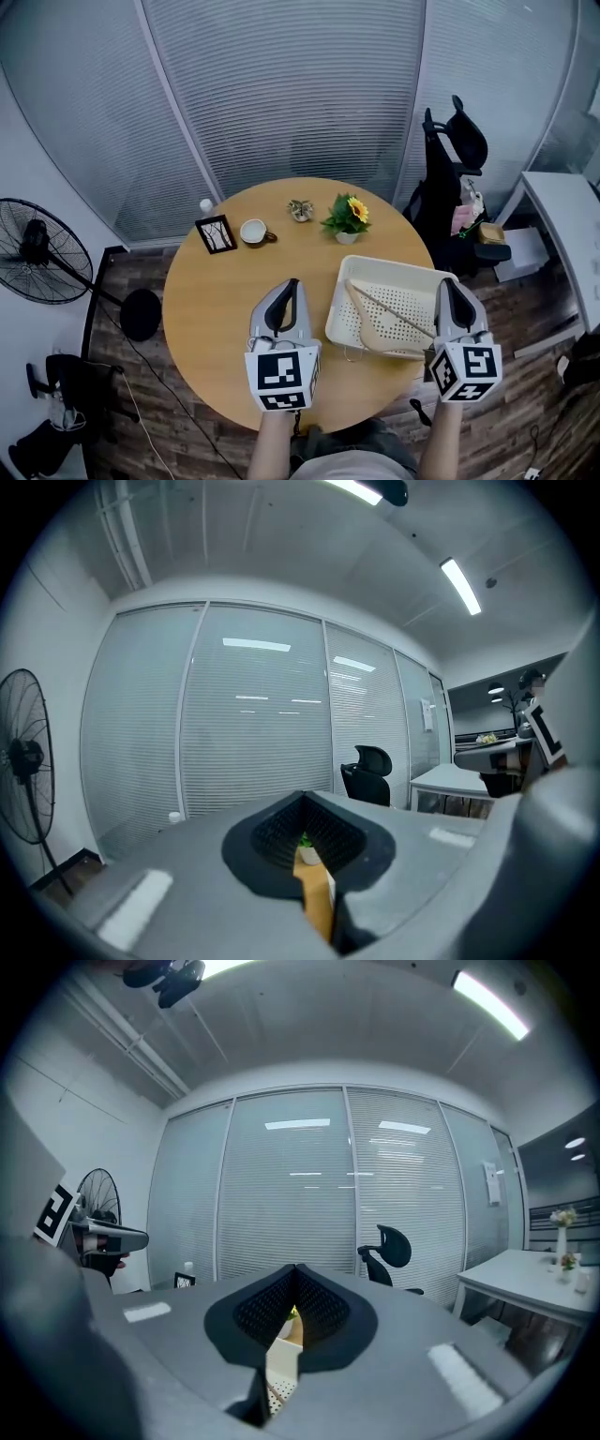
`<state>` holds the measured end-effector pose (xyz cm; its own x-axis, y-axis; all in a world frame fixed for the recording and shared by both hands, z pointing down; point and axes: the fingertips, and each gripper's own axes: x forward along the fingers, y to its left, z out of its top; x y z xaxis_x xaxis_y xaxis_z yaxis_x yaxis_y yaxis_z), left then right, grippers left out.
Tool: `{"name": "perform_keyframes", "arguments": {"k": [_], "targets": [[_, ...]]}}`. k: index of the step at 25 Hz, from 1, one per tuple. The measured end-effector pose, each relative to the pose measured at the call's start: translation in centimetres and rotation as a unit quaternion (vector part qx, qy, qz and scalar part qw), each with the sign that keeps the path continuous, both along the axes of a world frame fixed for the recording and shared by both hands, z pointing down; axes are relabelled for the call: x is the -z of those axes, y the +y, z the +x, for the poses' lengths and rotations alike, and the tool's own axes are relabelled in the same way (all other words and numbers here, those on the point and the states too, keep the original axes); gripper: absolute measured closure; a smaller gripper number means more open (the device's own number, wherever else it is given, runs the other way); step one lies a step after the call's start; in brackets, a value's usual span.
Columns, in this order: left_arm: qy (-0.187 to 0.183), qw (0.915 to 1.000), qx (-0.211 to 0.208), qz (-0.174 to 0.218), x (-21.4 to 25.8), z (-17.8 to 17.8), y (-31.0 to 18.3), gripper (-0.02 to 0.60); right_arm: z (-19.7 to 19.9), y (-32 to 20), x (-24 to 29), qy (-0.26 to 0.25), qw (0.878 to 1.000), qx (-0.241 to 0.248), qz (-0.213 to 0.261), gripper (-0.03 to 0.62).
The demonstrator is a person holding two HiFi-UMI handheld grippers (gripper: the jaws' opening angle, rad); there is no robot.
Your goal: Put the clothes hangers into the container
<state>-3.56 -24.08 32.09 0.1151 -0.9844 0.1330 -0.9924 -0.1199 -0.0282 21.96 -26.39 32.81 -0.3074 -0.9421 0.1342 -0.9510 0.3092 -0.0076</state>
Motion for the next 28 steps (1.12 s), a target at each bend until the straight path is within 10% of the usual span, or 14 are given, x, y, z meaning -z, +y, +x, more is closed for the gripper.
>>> {"name": "perform_keyframes", "arguments": {"k": [28], "targets": [[0.007, 0.9999, 0.014, -0.003, -0.18, -0.37, -0.44, 0.580, -0.04, -0.52, -0.09, -0.010, 1.000, 0.007, 0.004, 0.571]]}}
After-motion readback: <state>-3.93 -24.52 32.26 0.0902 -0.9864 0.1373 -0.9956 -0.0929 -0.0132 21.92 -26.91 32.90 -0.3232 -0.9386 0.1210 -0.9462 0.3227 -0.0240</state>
